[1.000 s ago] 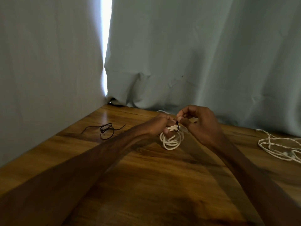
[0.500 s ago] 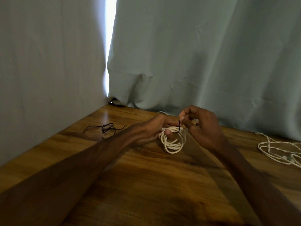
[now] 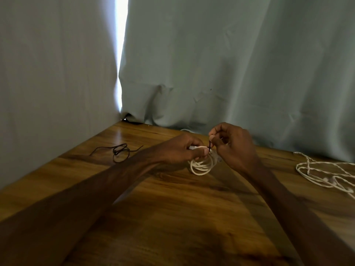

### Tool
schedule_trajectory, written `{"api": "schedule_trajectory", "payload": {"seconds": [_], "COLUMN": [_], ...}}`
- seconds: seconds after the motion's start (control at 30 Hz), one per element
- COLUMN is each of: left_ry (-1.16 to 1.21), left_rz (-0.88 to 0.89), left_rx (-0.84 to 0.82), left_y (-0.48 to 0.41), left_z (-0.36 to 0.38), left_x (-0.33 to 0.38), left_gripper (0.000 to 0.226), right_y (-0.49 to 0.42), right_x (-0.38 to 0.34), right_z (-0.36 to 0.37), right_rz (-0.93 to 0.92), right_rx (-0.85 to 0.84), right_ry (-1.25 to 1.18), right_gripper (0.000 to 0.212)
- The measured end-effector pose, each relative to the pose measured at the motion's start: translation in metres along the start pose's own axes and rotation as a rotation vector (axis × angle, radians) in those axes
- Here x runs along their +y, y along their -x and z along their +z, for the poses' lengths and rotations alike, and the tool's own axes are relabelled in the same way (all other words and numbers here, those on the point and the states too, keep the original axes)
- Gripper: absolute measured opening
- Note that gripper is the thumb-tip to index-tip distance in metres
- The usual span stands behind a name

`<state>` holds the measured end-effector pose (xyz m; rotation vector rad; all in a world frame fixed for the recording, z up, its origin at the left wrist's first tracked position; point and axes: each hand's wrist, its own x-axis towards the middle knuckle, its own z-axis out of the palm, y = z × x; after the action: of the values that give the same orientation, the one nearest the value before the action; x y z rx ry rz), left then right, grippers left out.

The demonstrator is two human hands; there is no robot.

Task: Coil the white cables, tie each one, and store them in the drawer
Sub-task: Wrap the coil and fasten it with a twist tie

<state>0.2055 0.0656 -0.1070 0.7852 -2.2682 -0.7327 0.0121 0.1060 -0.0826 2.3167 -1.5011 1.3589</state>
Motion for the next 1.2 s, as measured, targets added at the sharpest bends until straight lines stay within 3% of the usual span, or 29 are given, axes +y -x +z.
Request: {"api": "schedule_trajectory", "payload": {"seconds": [0.13, 0.33, 0.73, 0.93, 1.2], "left_ry": [-0.088, -0.045, 0.157, 0.187, 0.099], "left_rz": [0.063, 0.064, 0.029, -0.003, -0.023], "left_rx": [-0.01, -0.018, 0.063, 0.07, 0.045], "left_y": [0.001, -0.001, -0.002, 0.001, 0.002], "left_z": [0.002, 0.011, 0.022, 0.014, 0.006], "left_x": [0.002, 0.008, 0.005, -0.002, 0.003], "left_gripper": [0.019, 0.024, 0.021, 0.023, 0.025], "right_y": [-0.002, -0.001, -0.005, -0.004, -0.005], "right_x": [-0.001, -0.004, 0.002, 0.01, 0.009], "right_z": [-0.001, -0.012, -0.02, -0.029, -0.028], "right_rz": [0.122, 0.376, 0.384, 0.28, 0.175], "right_rx": [-0.037, -0.105, -0.239, -0.355, -0.322], "right_ry": [-0.081, -0.442, -0.548, -0.629, -0.44], "right_gripper": [0.013, 0.012, 0.018, 0.023, 0.016]}}
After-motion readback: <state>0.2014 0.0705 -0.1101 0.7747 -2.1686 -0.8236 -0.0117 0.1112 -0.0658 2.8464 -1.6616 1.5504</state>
